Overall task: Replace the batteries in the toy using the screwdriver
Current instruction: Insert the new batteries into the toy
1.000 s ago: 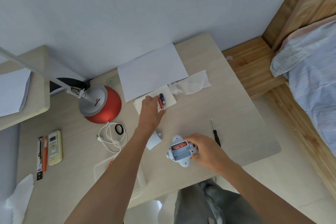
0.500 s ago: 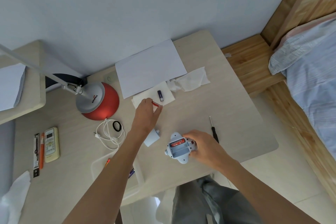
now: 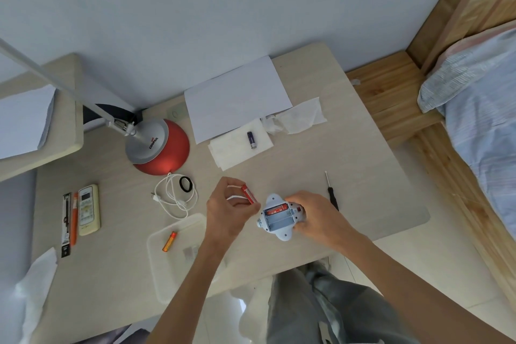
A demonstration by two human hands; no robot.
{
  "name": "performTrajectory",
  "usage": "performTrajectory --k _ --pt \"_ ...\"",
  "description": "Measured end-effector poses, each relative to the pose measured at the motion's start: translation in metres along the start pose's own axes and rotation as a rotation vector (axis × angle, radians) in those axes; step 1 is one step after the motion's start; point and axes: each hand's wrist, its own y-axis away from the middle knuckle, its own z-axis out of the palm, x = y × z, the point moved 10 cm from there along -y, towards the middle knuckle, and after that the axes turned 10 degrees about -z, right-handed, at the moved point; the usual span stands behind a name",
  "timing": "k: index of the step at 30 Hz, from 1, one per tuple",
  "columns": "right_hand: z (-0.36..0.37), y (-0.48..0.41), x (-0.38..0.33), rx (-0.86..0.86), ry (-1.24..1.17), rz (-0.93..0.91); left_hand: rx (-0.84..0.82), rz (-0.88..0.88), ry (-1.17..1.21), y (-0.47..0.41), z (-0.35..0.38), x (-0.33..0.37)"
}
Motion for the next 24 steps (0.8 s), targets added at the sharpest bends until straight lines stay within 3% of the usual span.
performTrajectory --k 12,24 --pt "-0.001 -0.002 0.0 0.004 0.038 0.017 0.016 0.004 -0.021 0.028 0.016 -0.028" --pt "0.0 -0.001 0.001 0.002 0.053 0.021 0.087 0.222 -0.284 0.042 0.037 -0.014"
